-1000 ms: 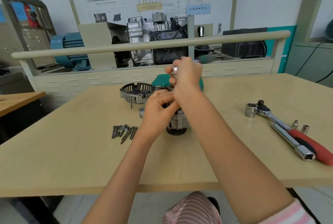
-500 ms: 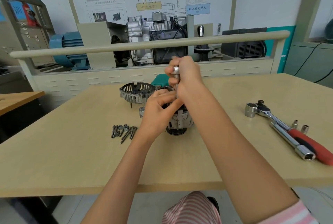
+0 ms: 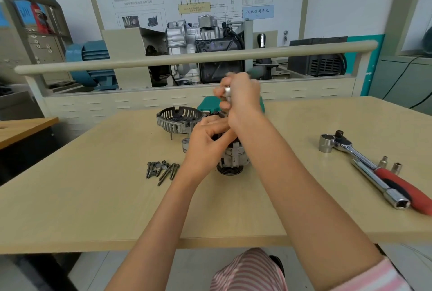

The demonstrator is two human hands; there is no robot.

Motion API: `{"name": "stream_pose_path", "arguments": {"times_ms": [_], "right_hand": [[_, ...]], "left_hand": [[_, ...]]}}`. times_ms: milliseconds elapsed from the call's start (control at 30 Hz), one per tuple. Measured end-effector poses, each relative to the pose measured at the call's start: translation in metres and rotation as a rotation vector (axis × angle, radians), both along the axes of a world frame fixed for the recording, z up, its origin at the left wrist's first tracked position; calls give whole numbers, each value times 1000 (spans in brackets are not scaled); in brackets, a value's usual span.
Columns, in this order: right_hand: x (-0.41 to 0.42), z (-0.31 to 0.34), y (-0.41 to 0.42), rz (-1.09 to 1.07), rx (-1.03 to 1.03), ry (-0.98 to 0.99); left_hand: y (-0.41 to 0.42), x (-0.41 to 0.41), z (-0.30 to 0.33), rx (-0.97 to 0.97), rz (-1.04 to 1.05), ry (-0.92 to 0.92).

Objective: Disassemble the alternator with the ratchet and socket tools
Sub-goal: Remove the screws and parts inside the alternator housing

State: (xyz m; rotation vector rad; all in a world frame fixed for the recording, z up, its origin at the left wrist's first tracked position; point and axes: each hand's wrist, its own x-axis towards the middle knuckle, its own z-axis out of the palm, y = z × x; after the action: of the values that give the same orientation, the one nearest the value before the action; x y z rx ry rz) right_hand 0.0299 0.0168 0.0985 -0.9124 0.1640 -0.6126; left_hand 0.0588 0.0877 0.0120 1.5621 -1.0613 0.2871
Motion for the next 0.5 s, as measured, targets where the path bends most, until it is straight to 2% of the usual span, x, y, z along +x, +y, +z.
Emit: {"name": "stream_pose_path", "arguments": {"times_ms": [33, 67, 100, 133, 233, 267, 333, 400, 500], "right_hand": [[0, -3, 3, -155, 27, -60], [1, -4, 2, -217, 59, -95], [1, -4, -2, -184, 80, -95], [0, -3, -8, -67, 82, -61], [-5, 3, -28, 542, 67, 28], [-5, 4, -32, 673, 56, 31], [-4, 3, -33, 737, 42, 22], [-4, 2, -24, 574, 67, 22], [-1, -4, -5, -66, 75, -71]], "left_hand": [[-1, -1, 1, -12, 12, 20], [-2, -2, 1, -22, 24, 27], [-3, -3, 0, -27, 35, 16], [-3, -4, 0, -27, 40, 4], [-4, -3, 0, 21, 67, 0], [-3, -3, 0, 42, 60, -11], [0, -1, 0, 45, 37, -69], [1, 0, -1, 25, 18, -95], [-2, -2, -1, 6, 27, -26]]}}
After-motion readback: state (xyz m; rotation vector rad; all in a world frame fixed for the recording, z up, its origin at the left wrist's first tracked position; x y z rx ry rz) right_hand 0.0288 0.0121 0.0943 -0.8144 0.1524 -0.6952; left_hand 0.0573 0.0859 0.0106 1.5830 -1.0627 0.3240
